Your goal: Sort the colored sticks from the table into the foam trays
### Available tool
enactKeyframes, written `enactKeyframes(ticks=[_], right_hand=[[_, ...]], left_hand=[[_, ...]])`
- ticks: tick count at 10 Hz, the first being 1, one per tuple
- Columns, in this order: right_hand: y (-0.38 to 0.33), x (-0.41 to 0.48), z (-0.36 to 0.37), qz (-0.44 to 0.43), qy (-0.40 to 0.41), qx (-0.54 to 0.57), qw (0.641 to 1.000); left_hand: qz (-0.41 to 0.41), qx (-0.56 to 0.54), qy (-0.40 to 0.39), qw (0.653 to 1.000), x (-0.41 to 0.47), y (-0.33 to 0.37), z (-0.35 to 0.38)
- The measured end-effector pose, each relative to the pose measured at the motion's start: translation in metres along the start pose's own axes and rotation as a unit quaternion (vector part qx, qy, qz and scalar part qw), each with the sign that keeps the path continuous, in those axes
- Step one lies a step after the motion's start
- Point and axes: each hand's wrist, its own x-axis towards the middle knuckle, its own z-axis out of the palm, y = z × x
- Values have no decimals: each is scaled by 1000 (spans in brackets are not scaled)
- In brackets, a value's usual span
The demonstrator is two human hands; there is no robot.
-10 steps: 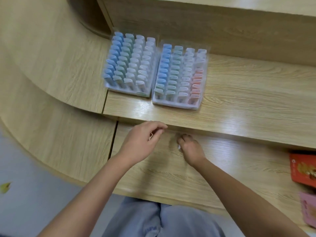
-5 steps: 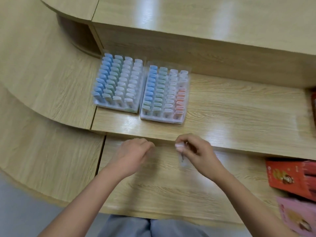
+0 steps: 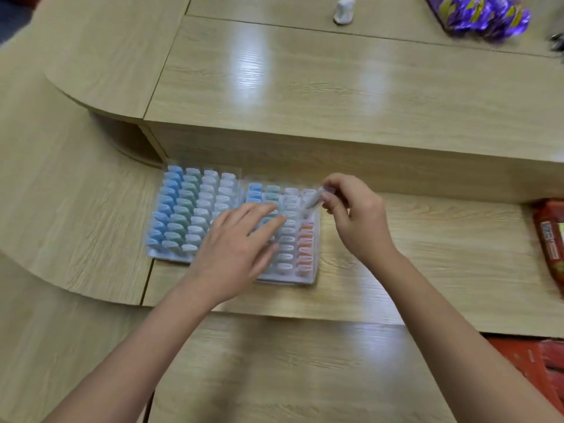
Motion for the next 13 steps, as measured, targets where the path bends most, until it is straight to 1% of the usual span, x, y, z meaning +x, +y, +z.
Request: enactKeyframes(ticks=[1,2,4,5,7,8,9,10,11,12,13], right_hand=[[10,-2,8,-24,-21,-22,999],[20,-4,14,-43,-34,-34,998],[27,-2,19,-49,-56,-62,995],[29,-6,21,-77,-69,-79,991],[27,-9,25,-127,-46,-119,984],[31,-12,27,-123,-43,-135,982],[31,-15,27,-116,-44,-126,984],[29,-15,27,-102,-65,-115,986],[29,-16,27,-106,-72,-129,983],[26,-18,24,-94,-99,-141,980],[26,-22,22,-74,-102,-144,981]], left_hand=[[-14,41,-52,998,9,-3,7],[-4,56,-74,996,8,-3,21],[0,37,-56,998,1,-7,30],[4,29,-44,999,-1,-6,32],[0,33,-34,999,-2,-9,34],[3,42,-29,999,-1,-8,34],[1,43,-32,999,0,-7,34],[-1,45,-35,998,2,-7,33],[-4,44,-34,998,2,-8,32],[-9,32,-44,998,6,-5,27],[-20,19,-56,998,7,-4,26]])
